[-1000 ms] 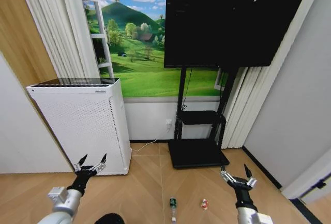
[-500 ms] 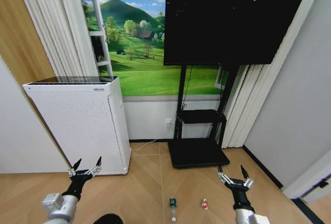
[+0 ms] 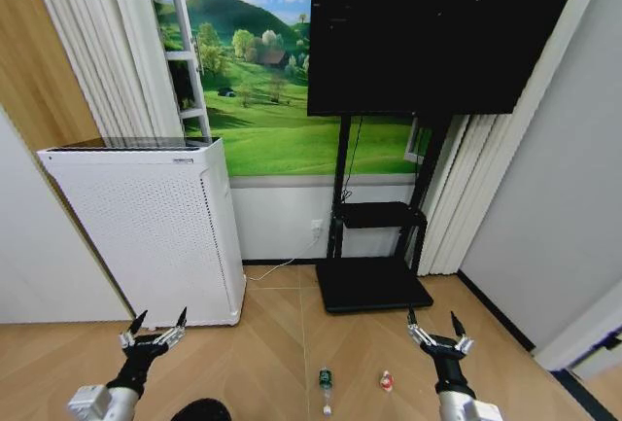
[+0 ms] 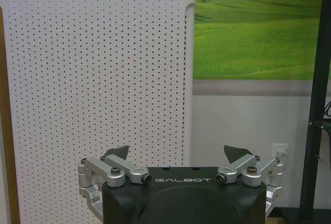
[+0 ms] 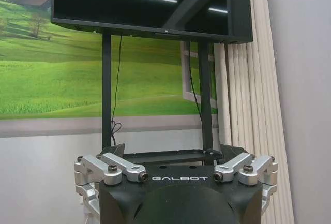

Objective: Pick up the trash bin and place the garbage on the floor into it.

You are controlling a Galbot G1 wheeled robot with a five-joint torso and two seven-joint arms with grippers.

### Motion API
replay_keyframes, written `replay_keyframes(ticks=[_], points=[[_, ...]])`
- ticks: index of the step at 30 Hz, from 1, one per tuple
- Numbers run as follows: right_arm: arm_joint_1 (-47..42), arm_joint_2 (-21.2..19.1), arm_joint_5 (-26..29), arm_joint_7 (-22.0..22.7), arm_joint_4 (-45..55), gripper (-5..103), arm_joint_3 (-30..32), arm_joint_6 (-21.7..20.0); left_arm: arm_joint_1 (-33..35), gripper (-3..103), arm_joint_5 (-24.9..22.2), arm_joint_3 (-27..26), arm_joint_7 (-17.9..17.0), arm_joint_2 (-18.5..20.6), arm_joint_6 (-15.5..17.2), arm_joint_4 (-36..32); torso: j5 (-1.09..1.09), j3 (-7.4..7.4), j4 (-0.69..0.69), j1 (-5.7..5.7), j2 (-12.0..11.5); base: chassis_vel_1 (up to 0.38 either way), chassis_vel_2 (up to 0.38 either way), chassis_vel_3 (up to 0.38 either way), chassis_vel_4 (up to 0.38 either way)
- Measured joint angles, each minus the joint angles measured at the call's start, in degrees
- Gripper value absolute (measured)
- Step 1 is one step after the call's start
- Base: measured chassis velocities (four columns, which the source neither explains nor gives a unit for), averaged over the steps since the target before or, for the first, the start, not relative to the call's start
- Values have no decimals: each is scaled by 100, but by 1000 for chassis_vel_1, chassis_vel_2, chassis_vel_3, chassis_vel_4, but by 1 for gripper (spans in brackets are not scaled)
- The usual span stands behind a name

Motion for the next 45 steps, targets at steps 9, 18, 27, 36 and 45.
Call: replay_keyframes(ticks=[9,18,27,36,45], points=[[-49,-90,-92,-82,41,100,73,81,-136,100,80,196,-2,99,48,59,0,-119,0,-82,-203,0,0,0,0],[-172,-124,-2,71,84,100,274,92,-355,100,206,357,2,121,50,333,1,-274,0,-192,-468,0,0,0,0],[-135,-91,-112,123,92,100,207,43,-392,100,217,382,9,12,19,425,0,-411,1,-282,-693,0,0,0,0],[-45,14,-175,122,-26,100,115,68,-301,100,246,454,-5,-15,82,343,0,-532,1,-367,-899,0,0,0,0],[88,24,-131,118,-142,100,6,19,-269,100,244,433,-30,-48,111,353,0,-660,0,-452,-1113,0,0,0,0]])
